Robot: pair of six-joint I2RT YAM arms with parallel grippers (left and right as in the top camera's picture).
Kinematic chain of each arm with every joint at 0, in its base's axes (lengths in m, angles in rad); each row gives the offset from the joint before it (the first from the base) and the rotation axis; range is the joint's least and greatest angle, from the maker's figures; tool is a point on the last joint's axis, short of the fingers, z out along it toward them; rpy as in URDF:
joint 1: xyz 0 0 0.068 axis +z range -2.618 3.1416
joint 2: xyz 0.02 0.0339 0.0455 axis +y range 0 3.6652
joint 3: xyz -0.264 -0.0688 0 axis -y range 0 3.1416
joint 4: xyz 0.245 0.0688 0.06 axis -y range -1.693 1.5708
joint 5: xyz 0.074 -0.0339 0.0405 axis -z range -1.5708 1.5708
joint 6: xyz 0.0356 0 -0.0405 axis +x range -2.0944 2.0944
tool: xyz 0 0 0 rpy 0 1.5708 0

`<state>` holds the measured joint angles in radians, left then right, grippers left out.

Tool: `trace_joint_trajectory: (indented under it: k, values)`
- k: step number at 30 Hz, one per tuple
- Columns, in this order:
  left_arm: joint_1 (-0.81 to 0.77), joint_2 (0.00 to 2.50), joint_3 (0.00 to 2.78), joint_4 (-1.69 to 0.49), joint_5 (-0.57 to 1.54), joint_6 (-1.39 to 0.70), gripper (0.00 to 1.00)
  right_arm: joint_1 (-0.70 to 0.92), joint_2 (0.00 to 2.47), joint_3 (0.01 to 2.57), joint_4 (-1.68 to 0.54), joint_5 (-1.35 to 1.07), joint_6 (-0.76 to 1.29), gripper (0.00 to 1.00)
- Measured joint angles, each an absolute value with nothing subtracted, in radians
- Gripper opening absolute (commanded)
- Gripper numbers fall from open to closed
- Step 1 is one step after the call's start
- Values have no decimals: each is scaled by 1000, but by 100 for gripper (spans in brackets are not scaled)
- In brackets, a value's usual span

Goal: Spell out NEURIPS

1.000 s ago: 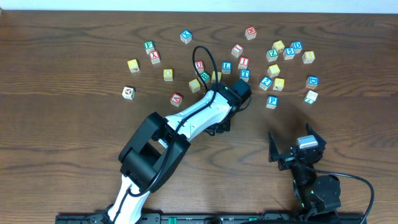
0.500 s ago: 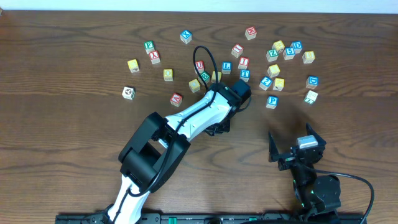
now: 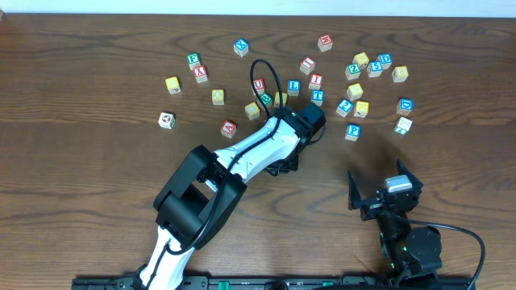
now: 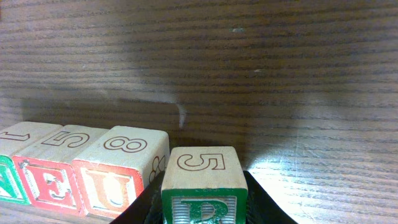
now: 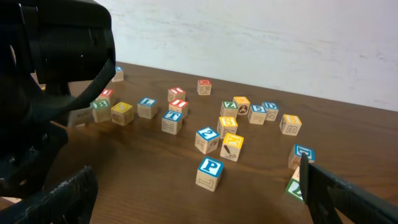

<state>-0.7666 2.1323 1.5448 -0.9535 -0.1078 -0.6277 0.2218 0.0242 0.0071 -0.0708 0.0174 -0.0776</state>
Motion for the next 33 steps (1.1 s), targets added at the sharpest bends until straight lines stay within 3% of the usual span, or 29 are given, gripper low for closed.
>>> trace_joint_trajectory:
  k: [33]
  values:
    - [-767, 2132, 1545, -897, -69, -658, 8, 222, 24, 7, -71, 17, -78, 99]
